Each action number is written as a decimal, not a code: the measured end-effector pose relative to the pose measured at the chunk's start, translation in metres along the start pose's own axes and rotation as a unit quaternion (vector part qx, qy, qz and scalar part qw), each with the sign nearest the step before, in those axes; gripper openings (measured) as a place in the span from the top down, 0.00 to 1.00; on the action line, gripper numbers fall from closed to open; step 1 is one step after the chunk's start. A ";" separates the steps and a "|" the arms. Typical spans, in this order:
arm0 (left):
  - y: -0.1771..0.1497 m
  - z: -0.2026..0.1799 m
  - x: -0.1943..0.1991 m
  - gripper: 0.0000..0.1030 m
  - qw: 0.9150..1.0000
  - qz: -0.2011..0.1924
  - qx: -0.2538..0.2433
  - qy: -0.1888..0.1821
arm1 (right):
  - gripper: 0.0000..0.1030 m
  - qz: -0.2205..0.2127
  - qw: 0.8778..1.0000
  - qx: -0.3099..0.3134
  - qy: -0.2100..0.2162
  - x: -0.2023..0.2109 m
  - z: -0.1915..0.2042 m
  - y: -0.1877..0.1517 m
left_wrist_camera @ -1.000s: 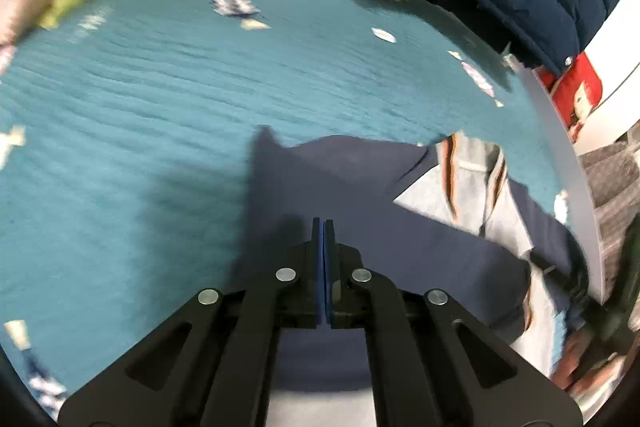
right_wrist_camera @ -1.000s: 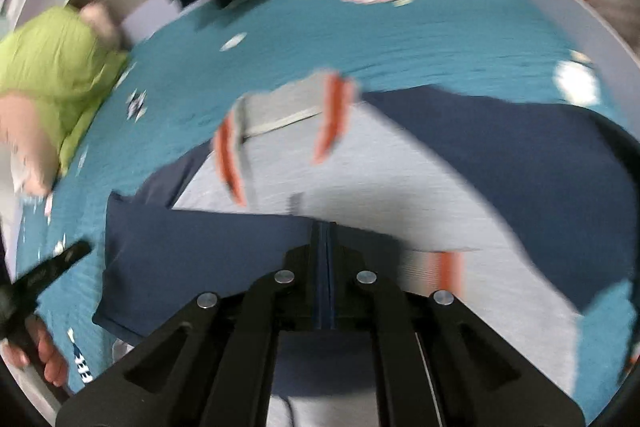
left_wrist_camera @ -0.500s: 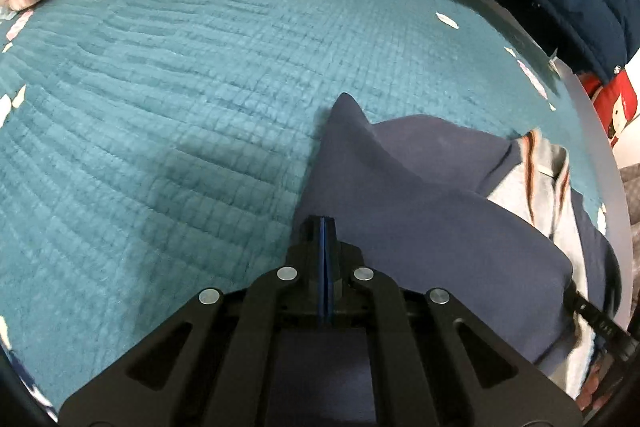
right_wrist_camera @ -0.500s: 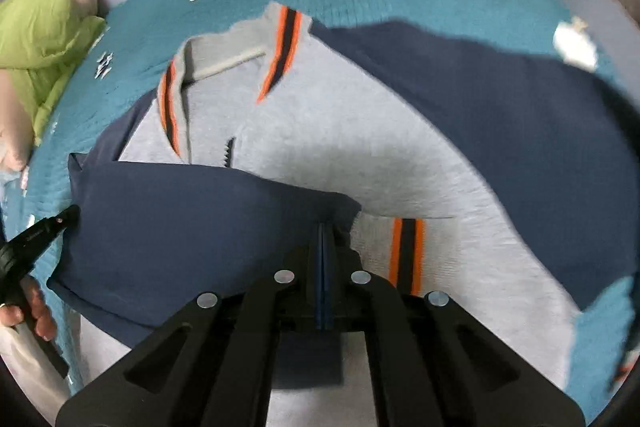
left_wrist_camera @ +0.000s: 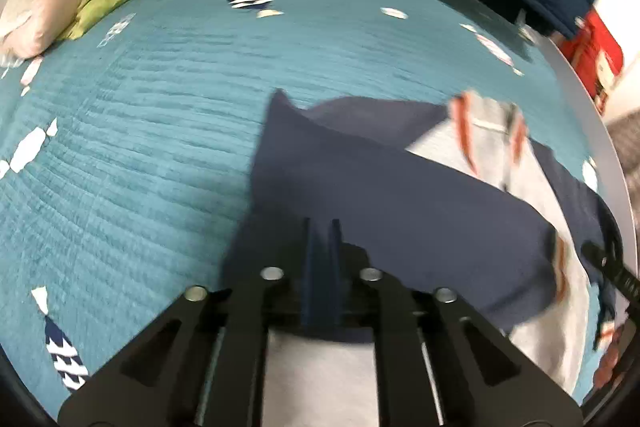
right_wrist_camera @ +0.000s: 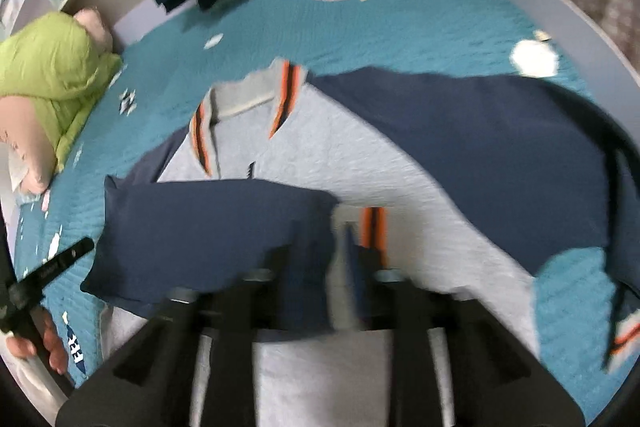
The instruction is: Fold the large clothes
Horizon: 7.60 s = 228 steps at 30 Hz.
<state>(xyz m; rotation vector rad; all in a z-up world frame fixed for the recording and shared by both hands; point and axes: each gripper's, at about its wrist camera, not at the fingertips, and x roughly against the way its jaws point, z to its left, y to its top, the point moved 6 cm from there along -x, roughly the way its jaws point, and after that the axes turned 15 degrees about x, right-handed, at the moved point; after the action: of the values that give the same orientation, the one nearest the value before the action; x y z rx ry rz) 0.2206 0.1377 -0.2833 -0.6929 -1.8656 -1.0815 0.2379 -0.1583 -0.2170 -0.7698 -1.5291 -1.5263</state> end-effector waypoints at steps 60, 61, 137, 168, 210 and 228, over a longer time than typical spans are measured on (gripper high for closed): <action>-0.156 -0.171 0.003 0.40 0.974 0.066 -0.208 -0.054 | 0.80 -0.042 0.849 -0.527 -0.018 0.103 -0.258 -0.234; -0.156 -0.171 0.003 0.40 0.974 0.065 -0.209 -0.054 | 0.77 -0.046 0.844 -0.535 -0.010 0.104 -0.260 -0.236; -0.138 -0.354 -0.107 1.00 0.934 0.272 -0.147 -0.180 | 0.95 -0.163 0.985 -0.004 0.059 0.164 -0.044 0.077; -0.013 -0.068 -0.053 0.99 0.988 0.149 -0.013 -0.026 | 0.36 -0.006 0.991 0.044 0.125 0.014 0.066 0.025; -0.010 -0.073 -0.060 0.36 0.958 0.226 0.122 -0.127 | 0.49 0.011 0.897 -0.401 0.184 -0.026 -0.120 -0.076; -0.012 -0.073 -0.025 0.93 0.972 0.195 0.071 -0.112 | 0.92 0.016 0.937 -0.342 0.070 0.018 -0.152 -0.056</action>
<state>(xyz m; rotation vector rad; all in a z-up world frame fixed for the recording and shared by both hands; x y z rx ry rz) 0.2527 0.0667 -0.2906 -1.0787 -1.8652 -0.6317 0.2000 -0.3155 -0.2403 -1.0305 -0.8557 -2.0653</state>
